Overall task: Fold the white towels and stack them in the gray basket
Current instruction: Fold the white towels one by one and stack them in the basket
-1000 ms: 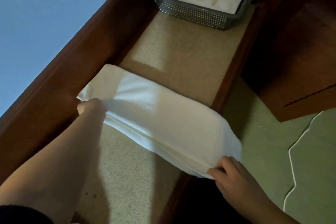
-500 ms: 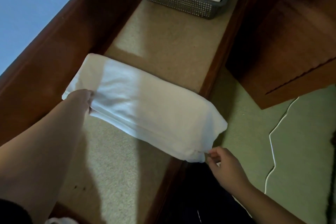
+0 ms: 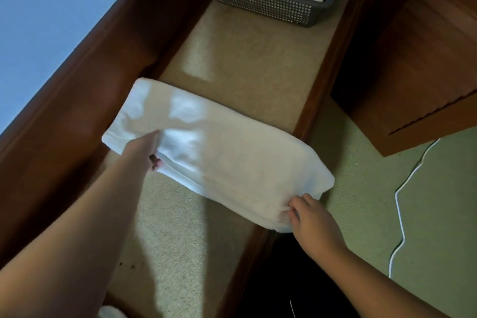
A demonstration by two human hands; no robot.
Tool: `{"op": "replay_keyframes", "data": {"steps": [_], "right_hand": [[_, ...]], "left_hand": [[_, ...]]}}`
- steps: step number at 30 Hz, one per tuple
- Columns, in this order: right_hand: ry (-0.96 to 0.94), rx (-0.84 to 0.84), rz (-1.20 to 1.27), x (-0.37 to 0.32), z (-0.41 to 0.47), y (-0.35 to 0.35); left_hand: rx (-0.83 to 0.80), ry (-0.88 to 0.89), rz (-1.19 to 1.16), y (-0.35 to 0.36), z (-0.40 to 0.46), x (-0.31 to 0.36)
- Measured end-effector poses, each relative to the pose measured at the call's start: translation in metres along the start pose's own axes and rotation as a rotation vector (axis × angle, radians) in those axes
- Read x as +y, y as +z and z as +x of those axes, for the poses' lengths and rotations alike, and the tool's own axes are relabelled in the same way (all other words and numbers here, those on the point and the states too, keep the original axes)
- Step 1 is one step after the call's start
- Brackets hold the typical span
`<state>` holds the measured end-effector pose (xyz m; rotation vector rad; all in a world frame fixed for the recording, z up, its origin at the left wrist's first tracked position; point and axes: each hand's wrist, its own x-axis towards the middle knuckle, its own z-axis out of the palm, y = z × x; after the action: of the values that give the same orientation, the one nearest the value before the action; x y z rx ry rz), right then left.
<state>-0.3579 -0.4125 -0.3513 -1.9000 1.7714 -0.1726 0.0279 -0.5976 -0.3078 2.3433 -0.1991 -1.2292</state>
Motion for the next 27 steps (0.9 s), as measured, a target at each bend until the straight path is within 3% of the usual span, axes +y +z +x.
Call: {"op": "replay_keyframes", "data": {"steps": [5, 8, 12, 15, 19, 27], "right_hand": [[-0.187, 0.048, 0.004, 0.001, -0.020, -0.018], [-0.265, 0.018, -0.004, 0.007, -0.029, -0.020], [-0.232, -0.102, 0.033, 0.016, -0.028, -0.021], [-0.180, -0.193, 0.090, 0.013, -0.020, -0.034], [-0.084, -0.181, 0.103, 0.015, -0.003, -0.061], [0.105, -0.177, 0.064, 0.028, 0.071, -0.110]], "left_hand": [[0.105, 0.138, -0.119, -0.008, -0.008, -0.018], [0.080, 0.152, -0.098, -0.008, -0.019, -0.027], [-0.048, 0.186, 0.141, 0.008, -0.054, -0.046], [-0.140, 0.191, 0.091, 0.023, -0.078, -0.060], [-0.222, 0.187, 0.039, 0.050, -0.117, -0.086], [-0.180, 0.180, -0.023, 0.115, -0.193, -0.145]]}}
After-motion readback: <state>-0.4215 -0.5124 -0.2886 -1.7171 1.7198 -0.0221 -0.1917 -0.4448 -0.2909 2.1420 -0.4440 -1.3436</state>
